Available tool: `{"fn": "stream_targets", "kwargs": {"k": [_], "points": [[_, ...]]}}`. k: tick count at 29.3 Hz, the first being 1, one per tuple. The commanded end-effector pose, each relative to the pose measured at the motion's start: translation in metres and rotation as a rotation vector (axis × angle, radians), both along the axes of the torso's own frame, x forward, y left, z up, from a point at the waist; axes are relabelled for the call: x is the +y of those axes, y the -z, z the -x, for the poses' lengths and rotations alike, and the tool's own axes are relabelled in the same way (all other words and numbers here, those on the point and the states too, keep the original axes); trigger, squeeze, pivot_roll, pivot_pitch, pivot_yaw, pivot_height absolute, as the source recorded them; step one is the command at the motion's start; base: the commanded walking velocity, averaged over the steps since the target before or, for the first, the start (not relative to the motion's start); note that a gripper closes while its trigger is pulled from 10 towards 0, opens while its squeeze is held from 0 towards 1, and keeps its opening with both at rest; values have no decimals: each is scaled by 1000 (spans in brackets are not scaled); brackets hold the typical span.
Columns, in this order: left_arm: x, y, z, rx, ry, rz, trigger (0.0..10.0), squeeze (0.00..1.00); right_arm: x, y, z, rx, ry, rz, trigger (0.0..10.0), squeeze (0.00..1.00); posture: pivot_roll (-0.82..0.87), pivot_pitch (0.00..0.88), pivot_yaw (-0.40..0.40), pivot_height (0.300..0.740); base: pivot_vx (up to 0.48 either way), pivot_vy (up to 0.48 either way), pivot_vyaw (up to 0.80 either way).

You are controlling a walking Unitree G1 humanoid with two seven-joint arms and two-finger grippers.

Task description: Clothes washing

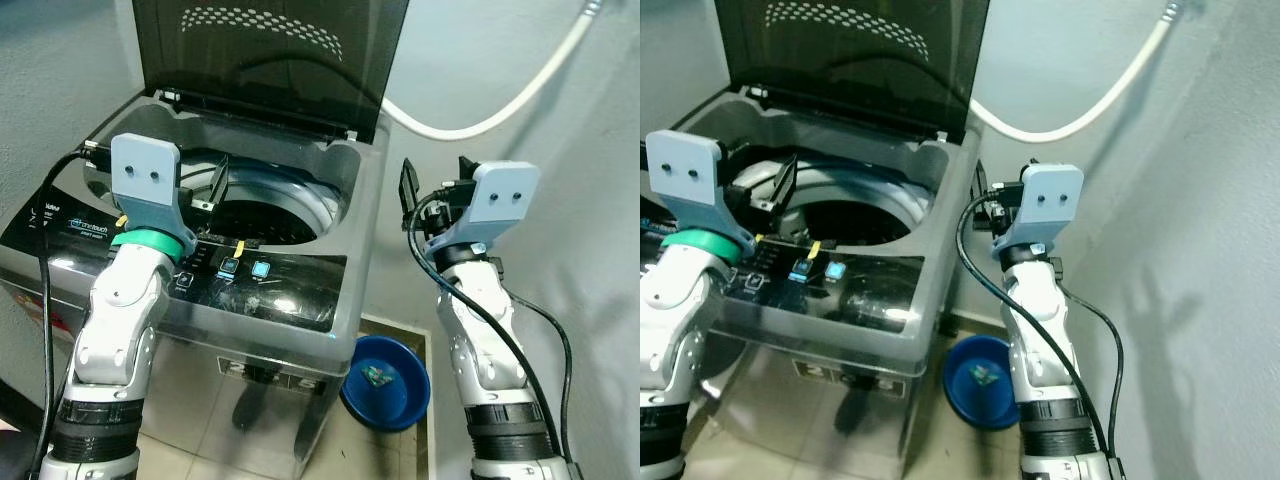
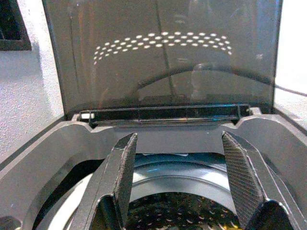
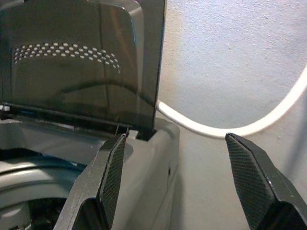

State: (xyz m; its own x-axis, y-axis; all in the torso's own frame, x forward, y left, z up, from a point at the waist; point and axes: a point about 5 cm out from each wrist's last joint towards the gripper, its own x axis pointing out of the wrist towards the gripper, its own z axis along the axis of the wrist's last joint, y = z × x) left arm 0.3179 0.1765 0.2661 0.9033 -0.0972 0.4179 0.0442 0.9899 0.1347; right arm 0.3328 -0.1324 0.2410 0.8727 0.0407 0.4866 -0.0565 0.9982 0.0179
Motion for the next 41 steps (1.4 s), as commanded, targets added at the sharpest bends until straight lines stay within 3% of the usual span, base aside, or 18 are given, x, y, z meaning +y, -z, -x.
{"fn": "stream_targets", "kwargs": {"k": [1, 14, 19, 25, 28, 41], "points": [[-3, 0, -1, -5, 8, -4, 10000, 0, -4, 3, -1, 12, 7, -7, 10000, 0, 154, 0, -35, 740, -341, 0, 0], [-3, -4, -4, -17, 10, -5, 10000, 0, -1, 2, -2, 13, -2, 7, 10000, 0, 148, 0, -32, 740, -341, 0, 0], [-6, -4, -5, -16, 12, 2, 10000, 0, 3, 6, -4, 32, -39, 84, 10000, 0, 153, 0, -36, 740, 0, 0, 0], [-10, -1, -6, -4, 16, -9, 10000, 0, 6, 12, -4, 53, -83, 122, 10000, 0, 156, 0, -38, 740, 0, 0, 754], [-15, 10, -5, 39, 33, -19, 10000, 0, 10, 24, -1, 92, -136, 151, 10000, 0, 148, 0, -43, 740, 0, 0, 800], [-25, 45, 3, 153, 68, -39, 10000, 0, 7, 56, 4, 189, -169, 178, 10000, 0, 146, 0, -36, 740, 0, 0, 800]]}}
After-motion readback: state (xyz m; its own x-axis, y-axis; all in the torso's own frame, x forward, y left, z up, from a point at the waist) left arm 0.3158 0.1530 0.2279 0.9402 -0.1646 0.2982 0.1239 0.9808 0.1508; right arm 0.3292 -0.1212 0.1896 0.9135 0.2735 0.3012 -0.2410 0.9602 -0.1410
